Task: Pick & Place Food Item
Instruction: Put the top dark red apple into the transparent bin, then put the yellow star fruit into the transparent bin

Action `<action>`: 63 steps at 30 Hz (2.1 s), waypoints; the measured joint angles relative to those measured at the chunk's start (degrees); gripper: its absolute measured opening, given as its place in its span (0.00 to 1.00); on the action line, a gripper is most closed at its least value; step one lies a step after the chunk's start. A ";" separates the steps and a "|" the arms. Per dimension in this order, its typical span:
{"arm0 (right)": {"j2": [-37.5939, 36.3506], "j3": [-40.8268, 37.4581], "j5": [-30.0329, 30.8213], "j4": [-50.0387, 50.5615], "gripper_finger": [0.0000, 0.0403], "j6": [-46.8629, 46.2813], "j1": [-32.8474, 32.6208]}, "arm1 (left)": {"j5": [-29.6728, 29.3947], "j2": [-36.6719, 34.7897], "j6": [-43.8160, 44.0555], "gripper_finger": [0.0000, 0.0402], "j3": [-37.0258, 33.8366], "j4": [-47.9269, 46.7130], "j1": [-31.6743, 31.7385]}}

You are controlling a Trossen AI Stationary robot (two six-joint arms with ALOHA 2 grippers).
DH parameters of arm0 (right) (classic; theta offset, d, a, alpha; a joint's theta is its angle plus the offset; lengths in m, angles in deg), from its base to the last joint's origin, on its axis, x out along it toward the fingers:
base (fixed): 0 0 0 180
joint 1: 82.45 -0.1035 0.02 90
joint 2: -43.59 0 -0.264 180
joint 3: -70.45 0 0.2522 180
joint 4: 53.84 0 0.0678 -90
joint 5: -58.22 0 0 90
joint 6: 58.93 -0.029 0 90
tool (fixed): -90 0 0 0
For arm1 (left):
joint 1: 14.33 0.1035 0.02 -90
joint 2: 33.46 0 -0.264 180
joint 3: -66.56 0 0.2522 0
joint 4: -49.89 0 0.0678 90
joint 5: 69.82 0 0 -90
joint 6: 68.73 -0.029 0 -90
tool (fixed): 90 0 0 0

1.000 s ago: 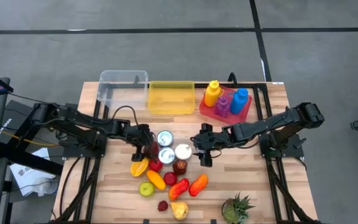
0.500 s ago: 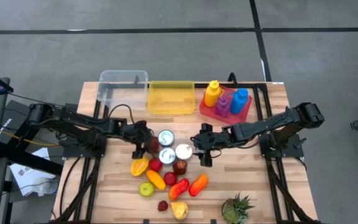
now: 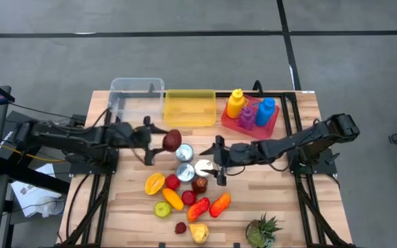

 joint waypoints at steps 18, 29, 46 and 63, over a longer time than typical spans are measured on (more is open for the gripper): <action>0.02 -8.24 0.00 -19.80 0.71 2.64 -1.43 | -10.30 -2.68 4.03 0.69 -8.11 15.08 30.97; 0.02 -8.20 0.00 -17.77 0.71 2.12 -1.75 | -11.47 8.13 6.92 0.72 -8.09 11.52 43.71; 0.02 -8.20 0.00 -16.54 0.71 2.08 -1.75 | -7.49 6.56 5.43 0.98 -8.04 11.62 43.03; 0.02 -8.16 0.00 -15.03 0.71 1.72 -1.75 | 8.56 -5.23 10.64 0.77 -2.33 -17.20 16.20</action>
